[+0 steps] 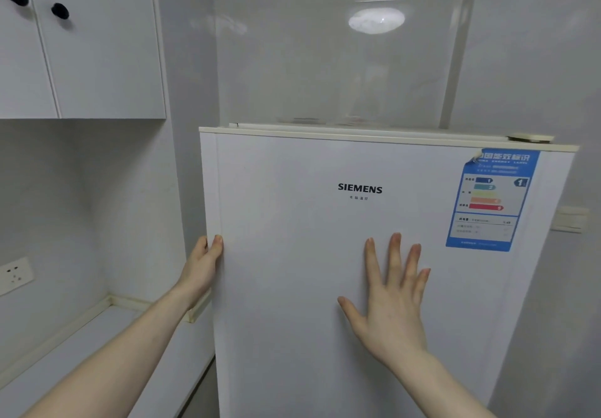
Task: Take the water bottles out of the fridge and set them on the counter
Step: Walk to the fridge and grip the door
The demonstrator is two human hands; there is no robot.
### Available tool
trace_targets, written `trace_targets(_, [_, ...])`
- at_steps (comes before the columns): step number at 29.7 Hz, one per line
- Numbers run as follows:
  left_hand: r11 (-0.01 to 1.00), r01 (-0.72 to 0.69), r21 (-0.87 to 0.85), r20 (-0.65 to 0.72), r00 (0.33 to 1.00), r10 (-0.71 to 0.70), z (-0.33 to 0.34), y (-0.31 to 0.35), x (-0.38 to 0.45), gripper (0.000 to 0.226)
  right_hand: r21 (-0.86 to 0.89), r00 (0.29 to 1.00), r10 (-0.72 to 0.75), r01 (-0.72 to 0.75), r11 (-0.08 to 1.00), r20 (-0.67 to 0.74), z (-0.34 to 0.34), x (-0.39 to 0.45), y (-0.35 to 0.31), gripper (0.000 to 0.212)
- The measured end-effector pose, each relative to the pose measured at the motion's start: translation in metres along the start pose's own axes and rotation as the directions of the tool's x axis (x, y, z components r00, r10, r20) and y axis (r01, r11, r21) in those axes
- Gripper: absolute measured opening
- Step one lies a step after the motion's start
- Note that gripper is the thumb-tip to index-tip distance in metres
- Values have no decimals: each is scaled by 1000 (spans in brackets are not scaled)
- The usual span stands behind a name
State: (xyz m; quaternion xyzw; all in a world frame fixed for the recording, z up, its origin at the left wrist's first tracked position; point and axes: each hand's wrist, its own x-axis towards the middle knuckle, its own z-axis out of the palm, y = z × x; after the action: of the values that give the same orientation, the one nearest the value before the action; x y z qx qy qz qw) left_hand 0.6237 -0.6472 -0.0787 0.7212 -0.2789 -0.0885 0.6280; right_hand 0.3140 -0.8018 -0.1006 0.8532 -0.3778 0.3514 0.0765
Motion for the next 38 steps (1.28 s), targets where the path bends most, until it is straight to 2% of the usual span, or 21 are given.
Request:
trace_targets(6, [998, -45, 33, -18, 999, 45, -14, -8, -20, 46, 91, 999, 14, -17, 996, 36, -13, -10, -6, 114])
trace_targets(10, [997, -81, 19, -38, 996, 82, -22, -10, -43, 36, 249, 998, 12, -26, 968, 59, -30, -23, -10, 105])
trace_targets(14, [993, -114, 38, -16, 993, 114, -38, -11, -70, 36, 356, 997, -22, -7, 934, 76, -40, -46, -19, 102])
trace_targets(18, [988, -154, -6, 33, 988, 154, -58, -5, -97, 59, 411, 993, -39, -10, 912, 110, -52, -70, -40, 101])
trace_targets(24, [986, -167, 5, 94, 982, 166, -72, 1, -118, 69, 479, 992, -13, -51, 876, 129, -58, -116, -71, 96])
trace_targets(29, [979, -189, 71, 131, 975, 179, -86, 4, -142, 40, 495, 981, -23, -76, 866, 190, -58, -151, -112, 96])
trace_targets(34, [976, -196, 93, 157, 971, 180, -94, 12, -171, 33, 497, 973, -63, -57, 866, 221, -72, -181, -144, 100])
trace_targets(38, [979, -190, 78, 202, 964, 171, -101, 16, -190, 40, 496, 969, -76, -52, 866, 235, -85, -198, -157, 102])
